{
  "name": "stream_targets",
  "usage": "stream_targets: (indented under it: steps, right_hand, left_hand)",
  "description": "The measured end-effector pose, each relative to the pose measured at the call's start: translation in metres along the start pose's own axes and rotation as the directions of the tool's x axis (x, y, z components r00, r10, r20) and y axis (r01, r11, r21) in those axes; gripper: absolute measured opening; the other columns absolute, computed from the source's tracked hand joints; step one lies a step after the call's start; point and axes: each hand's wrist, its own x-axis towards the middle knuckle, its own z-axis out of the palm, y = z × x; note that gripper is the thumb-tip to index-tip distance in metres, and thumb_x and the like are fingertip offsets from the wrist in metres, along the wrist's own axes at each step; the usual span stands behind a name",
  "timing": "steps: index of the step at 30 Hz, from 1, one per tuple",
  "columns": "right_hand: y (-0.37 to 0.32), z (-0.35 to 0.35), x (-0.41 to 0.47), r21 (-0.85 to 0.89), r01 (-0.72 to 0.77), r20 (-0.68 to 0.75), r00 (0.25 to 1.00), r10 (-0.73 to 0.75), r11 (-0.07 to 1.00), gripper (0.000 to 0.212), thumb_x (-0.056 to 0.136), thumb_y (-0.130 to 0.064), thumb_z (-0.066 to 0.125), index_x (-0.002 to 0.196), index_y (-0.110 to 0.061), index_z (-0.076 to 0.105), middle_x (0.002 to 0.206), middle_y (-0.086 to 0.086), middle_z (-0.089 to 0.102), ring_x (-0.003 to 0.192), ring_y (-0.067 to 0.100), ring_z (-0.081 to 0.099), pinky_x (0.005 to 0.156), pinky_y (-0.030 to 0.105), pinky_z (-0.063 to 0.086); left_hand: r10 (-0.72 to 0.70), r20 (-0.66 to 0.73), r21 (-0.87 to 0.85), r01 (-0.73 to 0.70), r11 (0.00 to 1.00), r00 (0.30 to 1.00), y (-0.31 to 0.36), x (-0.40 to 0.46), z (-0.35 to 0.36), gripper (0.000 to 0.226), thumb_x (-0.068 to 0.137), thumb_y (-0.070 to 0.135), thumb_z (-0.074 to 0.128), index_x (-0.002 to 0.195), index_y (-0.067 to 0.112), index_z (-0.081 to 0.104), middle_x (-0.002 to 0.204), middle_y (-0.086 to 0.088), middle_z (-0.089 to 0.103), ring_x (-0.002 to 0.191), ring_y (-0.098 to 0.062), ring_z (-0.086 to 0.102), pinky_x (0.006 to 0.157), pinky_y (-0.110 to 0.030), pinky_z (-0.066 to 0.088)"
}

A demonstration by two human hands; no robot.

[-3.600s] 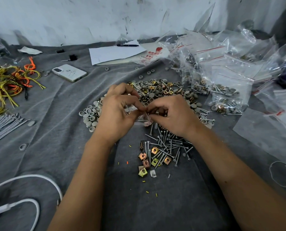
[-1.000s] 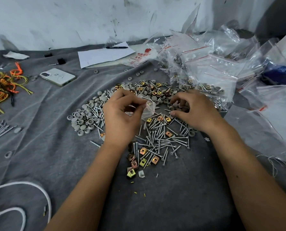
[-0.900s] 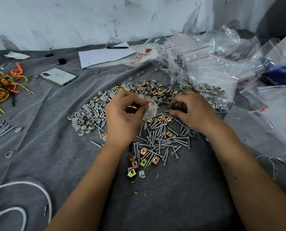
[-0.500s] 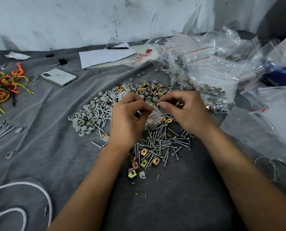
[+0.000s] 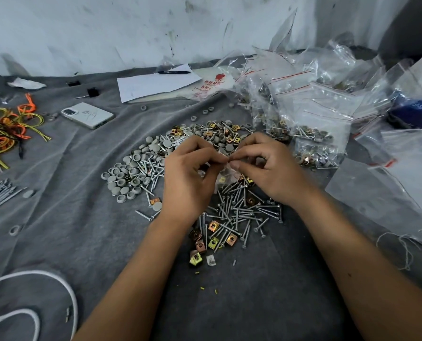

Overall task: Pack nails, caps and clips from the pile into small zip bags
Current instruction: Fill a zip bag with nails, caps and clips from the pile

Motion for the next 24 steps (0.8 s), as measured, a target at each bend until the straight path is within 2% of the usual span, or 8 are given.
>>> stream_targets:
  steps: [2, 5, 8, 13, 15, 18, 21, 24]
  right_hand:
    - [0.0, 0.0, 0.0, -0.025, -0.02, 0.058, 0.998, 0.021, 0.999, 0.014, 0.096, -0.019, 0.071, 0.106, -0.016, 0.079, 0.103, 0.001, 0.057, 0.087, 0.01, 0.058, 0.072, 0.018, 0.043]
    - [0.0, -0.001, 0.0, -0.043, -0.021, 0.161, 0.987, 0.028, 0.999, 0.018, 0.1, -0.018, 0.064, 0.112, -0.019, 0.077, 0.108, 0.004, 0.056, 0.101, 0.017, 0.058, 0.085, 0.036, 0.049]
    - [-0.001, -0.001, -0.001, -0.02, -0.007, 0.179, 0.984, 0.011, 1.0, 0.023, 0.101, -0.008, 0.062, 0.112, -0.021, 0.077, 0.112, 0.004, 0.057, 0.109, 0.018, 0.058, 0.093, 0.044, 0.048]
    - [0.001, -0.007, 0.001, 0.031, 0.0, -0.057, 0.998, 0.002, 1.0, 0.028, 0.1, -0.003, 0.059, 0.114, -0.019, 0.076, 0.11, 0.001, 0.067, 0.105, 0.014, 0.062, 0.087, 0.024, 0.049]
    - [0.005, -0.012, 0.001, -0.062, -0.059, -0.21, 0.977, 0.045, 0.996, 0.021, 0.099, -0.007, 0.063, 0.111, -0.019, 0.075, 0.109, -0.004, 0.071, 0.097, 0.005, 0.064, 0.083, 0.019, 0.049]
    - [0.016, -0.018, 0.002, -0.29, -0.205, -0.329, 0.938, 0.104, 0.935, 0.014, 0.095, -0.012, 0.069, 0.106, -0.017, 0.076, 0.1, -0.001, 0.073, 0.087, 0.015, 0.066, 0.083, 0.038, 0.057]
    - [0.021, -0.019, 0.001, -0.41, -0.293, -0.249, 0.947, 0.203, 0.864, 0.015, 0.093, -0.027, 0.073, 0.108, -0.021, 0.074, 0.103, 0.002, 0.068, 0.091, 0.019, 0.065, 0.085, 0.042, 0.058]
    - [0.021, -0.016, -0.001, -0.472, -0.302, -0.149, 0.953, 0.262, 0.829, 0.021, 0.091, -0.036, 0.075, 0.108, -0.023, 0.071, 0.106, 0.003, 0.059, 0.094, 0.02, 0.061, 0.085, 0.039, 0.056]
  left_hand:
    - [-0.013, -0.024, -0.009, 0.013, 1.0, 1.0, -0.002, 0.001, -0.001, 0.01, 0.081, -0.005, 0.084, 0.083, 0.004, 0.08, 0.085, -0.006, 0.066, 0.077, -0.011, 0.064, 0.065, -0.022, 0.052]
    - [-0.02, -0.044, -0.005, 0.02, 1.0, 0.999, -0.006, 0.001, -0.003, 0.007, 0.083, -0.003, 0.082, 0.084, 0.004, 0.08, 0.086, -0.006, 0.066, 0.078, -0.02, 0.065, 0.063, -0.041, 0.053]
    - [-0.028, -0.067, 0.0, 0.028, 1.0, 0.997, -0.006, 0.001, -0.003, 0.009, 0.083, -0.003, 0.081, 0.085, 0.005, 0.08, 0.086, -0.005, 0.066, 0.079, -0.02, 0.066, 0.064, -0.041, 0.053]
    - [-0.033, -0.113, -0.018, 0.031, 0.999, 0.993, -0.007, 0.002, -0.005, 0.012, 0.084, -0.005, 0.08, 0.086, 0.006, 0.08, 0.088, -0.004, 0.066, 0.082, -0.015, 0.066, 0.066, -0.034, 0.056]
    - [-0.049, -0.116, -0.032, 0.045, 0.998, 0.992, -0.005, 0.001, -0.005, 0.011, 0.085, -0.004, 0.079, 0.087, 0.007, 0.08, 0.089, -0.003, 0.066, 0.083, -0.015, 0.067, 0.068, -0.032, 0.057]
    - [-0.108, -0.164, -0.075, 0.097, 0.992, 0.981, -0.006, 0.003, -0.01, 0.014, 0.086, 0.0, 0.078, 0.089, 0.014, 0.079, 0.092, -0.001, 0.067, 0.086, -0.015, 0.067, 0.069, -0.029, 0.056]
    - [-0.197, -0.232, -0.163, 0.161, 0.973, 0.953, -0.01, 0.007, -0.017, 0.024, 0.086, -0.001, 0.074, 0.092, 0.023, 0.075, 0.096, -0.008, 0.07, 0.089, -0.01, 0.066, 0.071, -0.02, 0.051]
    - [-0.424, -0.263, -0.429, 0.289, 0.856, 0.867, -0.01, 0.013, -0.019, 0.028, 0.088, -0.01, 0.069, 0.09, 0.017, 0.074, 0.099, -0.014, 0.073, 0.097, -0.021, 0.068, 0.088, -0.03, 0.056]
